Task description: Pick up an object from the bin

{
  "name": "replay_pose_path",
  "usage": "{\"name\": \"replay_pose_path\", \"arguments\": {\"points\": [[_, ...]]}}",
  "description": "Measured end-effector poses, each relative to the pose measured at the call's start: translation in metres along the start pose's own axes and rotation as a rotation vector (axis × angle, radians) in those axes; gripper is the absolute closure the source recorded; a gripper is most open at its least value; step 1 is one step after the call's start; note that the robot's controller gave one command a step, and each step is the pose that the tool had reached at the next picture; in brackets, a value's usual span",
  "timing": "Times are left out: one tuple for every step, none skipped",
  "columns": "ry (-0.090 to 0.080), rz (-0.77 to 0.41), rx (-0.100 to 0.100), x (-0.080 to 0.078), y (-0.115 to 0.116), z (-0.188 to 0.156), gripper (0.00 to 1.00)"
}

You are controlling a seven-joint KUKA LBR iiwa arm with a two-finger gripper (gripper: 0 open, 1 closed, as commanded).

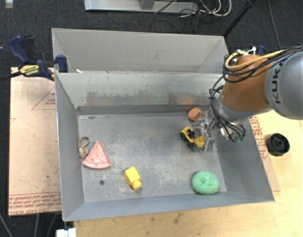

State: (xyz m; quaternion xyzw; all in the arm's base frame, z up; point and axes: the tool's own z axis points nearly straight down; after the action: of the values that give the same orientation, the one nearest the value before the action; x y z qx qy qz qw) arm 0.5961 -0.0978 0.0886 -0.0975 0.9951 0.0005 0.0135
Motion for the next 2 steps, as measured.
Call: {"name": "replay_pose_path", "arguments": {"points": [[0.000, 0.000, 0.000, 0.0000, -0.0001, 0.0000, 1.00], [0.000, 0.000, 0.000, 0.0000, -0.0001, 0.0000, 1.00]]}}
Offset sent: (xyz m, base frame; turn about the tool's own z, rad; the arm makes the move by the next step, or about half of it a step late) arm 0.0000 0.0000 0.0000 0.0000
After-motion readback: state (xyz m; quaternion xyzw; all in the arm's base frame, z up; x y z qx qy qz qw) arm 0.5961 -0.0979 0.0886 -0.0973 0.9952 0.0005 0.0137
